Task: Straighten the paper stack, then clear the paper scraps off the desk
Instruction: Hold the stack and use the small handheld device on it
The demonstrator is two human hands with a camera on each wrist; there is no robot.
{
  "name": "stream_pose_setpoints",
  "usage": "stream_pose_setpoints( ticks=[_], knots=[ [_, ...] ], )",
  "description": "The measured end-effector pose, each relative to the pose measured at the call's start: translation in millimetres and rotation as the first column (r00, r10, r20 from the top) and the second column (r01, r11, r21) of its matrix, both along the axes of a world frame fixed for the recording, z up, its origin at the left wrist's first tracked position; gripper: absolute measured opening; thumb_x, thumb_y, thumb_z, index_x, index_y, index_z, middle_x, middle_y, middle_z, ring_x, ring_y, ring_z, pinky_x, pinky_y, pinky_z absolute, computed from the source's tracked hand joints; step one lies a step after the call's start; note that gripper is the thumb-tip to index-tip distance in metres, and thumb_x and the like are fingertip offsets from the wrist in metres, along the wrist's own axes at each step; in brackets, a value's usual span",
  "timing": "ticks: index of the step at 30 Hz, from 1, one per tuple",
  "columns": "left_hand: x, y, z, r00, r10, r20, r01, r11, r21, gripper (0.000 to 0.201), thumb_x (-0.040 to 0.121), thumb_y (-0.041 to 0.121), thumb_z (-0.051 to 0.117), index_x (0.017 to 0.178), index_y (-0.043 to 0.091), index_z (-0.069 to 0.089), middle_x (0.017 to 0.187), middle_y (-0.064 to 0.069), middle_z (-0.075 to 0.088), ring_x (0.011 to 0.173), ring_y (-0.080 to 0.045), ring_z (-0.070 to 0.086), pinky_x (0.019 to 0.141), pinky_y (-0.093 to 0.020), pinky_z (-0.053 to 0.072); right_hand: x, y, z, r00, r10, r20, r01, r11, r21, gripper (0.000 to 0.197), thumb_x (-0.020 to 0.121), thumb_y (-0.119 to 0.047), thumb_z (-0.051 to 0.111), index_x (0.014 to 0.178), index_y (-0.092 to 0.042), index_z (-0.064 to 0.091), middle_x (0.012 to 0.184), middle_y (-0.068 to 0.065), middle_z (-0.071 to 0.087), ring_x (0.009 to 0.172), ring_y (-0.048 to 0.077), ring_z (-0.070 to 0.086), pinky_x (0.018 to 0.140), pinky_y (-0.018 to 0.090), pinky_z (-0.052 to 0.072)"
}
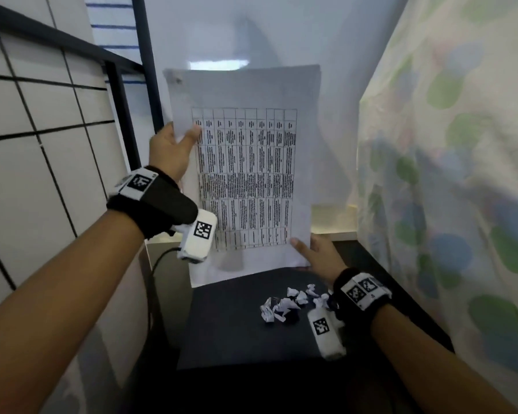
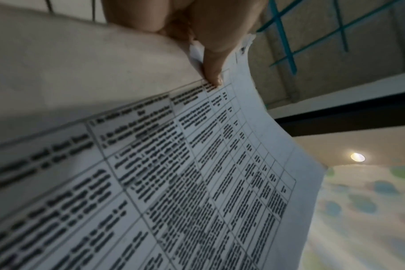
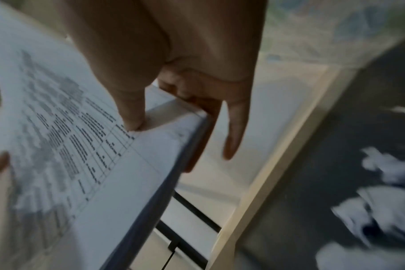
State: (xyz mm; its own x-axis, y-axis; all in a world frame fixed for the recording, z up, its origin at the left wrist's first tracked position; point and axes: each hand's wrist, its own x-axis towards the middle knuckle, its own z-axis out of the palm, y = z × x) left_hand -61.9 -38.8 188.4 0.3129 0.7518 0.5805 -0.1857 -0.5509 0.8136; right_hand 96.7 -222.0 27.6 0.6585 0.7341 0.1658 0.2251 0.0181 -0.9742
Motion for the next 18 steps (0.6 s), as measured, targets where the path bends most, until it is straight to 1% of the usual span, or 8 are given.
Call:
stream_pose_setpoints(
  ticks=[2, 5, 6, 8, 10, 13, 16, 18],
  knots=[
    [-0.7, 5.3, -11.1, 0.999, -0.014, -0.046, 0.011, 0.999, -0.050, 0.040, 0.094, 0.022, 0.054, 0.124, -0.005, 0.054, 0.127, -0.017, 0.060, 0.112, -0.024, 0.059, 0.093, -0.022, 0.044, -8.4, -7.9, -11.6, 0.993, -0.004, -0.120, 0.014, 0.996, 0.083, 0.027, 0.096, -0.015, 0.047, 0.123, -0.014, 0.053, 0.122, 0.008, 0.062, 0.101, 0.017, 0.064, 0.082, 0.029, 0.058],
    [-4.0, 3.0, -37.7, 0.984, -0.095, -0.152, 0.069, 0.983, -0.169, 0.044, 0.096, 0.028, 0.050, 0.129, -0.001, 0.051, 0.130, -0.016, 0.058, 0.120, -0.028, 0.055, 0.107, -0.041, 0.041, -14.3, -16.5, -18.2, 0.976, -0.012, -0.219, 0.044, 0.989, 0.143, 0.034, 0.098, -0.013, 0.042, 0.131, -0.008, 0.046, 0.112, 0.003, 0.061, 0.094, 0.010, 0.062, 0.062, 0.017, 0.058],
    [-4.3, 0.0, -51.5, 0.972, -0.125, -0.201, 0.089, 0.980, -0.177, 0.045, 0.096, 0.029, 0.049, 0.130, 0.000, 0.049, 0.131, -0.014, 0.057, 0.121, -0.025, 0.054, 0.108, -0.041, 0.040, -15.8, -17.6, -17.4, 0.971, -0.007, -0.239, 0.047, 0.986, 0.161, 0.033, 0.098, -0.013, 0.041, 0.131, -0.009, 0.046, 0.110, 0.002, 0.061, 0.093, 0.010, 0.061, 0.061, 0.018, 0.058],
    [-9.6, -17.0, -83.6, 0.933, -0.150, -0.327, 0.113, 0.985, -0.128, 0.045, 0.098, 0.027, 0.045, 0.135, 0.003, 0.045, 0.130, -0.004, 0.054, 0.118, -0.015, 0.050, 0.105, -0.028, 0.035, -18.2, -17.3, -13.3, 0.953, 0.020, -0.303, 0.049, 0.975, 0.216, 0.026, 0.099, -0.011, 0.040, 0.124, -0.011, 0.048, 0.107, 0.001, 0.062, 0.092, 0.011, 0.061, 0.067, 0.025, 0.058],
    [-18.4, -33.0, -117.6, 0.911, -0.166, -0.377, 0.135, 0.985, -0.108, 0.042, 0.098, 0.024, 0.046, 0.136, 0.006, 0.044, 0.128, -0.002, 0.054, 0.119, -0.014, 0.050, 0.101, -0.024, 0.034, -21.7, -14.0, -8.6, 0.935, 0.025, -0.355, 0.071, 0.964, 0.257, 0.020, 0.099, -0.011, 0.039, 0.117, -0.013, 0.048, 0.105, 0.001, 0.062, 0.091, 0.012, 0.061, 0.071, 0.031, 0.054],
    [-41.3, -43.6, -153.6, 0.925, -0.147, -0.352, 0.100, 0.984, -0.148, 0.038, 0.097, 0.018, 0.047, 0.134, 0.010, 0.044, 0.119, -0.001, 0.057, 0.111, -0.017, 0.055, 0.098, -0.032, 0.043, -33.3, -7.0, -12.3, 0.955, -0.017, -0.297, 0.067, 0.985, 0.160, 0.021, 0.101, -0.014, 0.038, 0.120, -0.014, 0.046, 0.096, -0.002, 0.061, 0.081, 0.014, 0.059, 0.063, 0.031, 0.050],
    [-71.3, -36.7, -176.0, 0.940, -0.021, -0.342, -0.032, 0.988, -0.149, 0.037, 0.095, 0.009, 0.050, 0.132, 0.006, 0.047, 0.119, -0.006, 0.057, 0.109, -0.017, 0.053, 0.093, -0.030, 0.041, -49.4, 7.8, -32.8, 0.995, -0.026, -0.097, 0.016, 0.995, -0.098, 0.027, 0.101, -0.021, 0.037, 0.123, -0.007, 0.044, 0.092, 0.002, 0.059, 0.064, 0.016, 0.053, 0.048, 0.026, 0.045],
    [-91.1, -32.9, -184.5, 0.917, 0.042, -0.397, -0.104, 0.985, -0.136, 0.036, 0.094, 0.007, 0.052, 0.129, 0.003, 0.049, 0.122, -0.012, 0.057, 0.110, -0.022, 0.055, 0.093, -0.032, 0.043, -61.7, 21.3, -49.2, 0.998, 0.004, 0.060, 0.013, 0.964, -0.265, 0.031, 0.100, -0.022, 0.037, 0.125, -0.003, 0.042, 0.109, 0.009, 0.058, 0.084, 0.020, 0.056, 0.068, 0.027, 0.048]
  ],
)
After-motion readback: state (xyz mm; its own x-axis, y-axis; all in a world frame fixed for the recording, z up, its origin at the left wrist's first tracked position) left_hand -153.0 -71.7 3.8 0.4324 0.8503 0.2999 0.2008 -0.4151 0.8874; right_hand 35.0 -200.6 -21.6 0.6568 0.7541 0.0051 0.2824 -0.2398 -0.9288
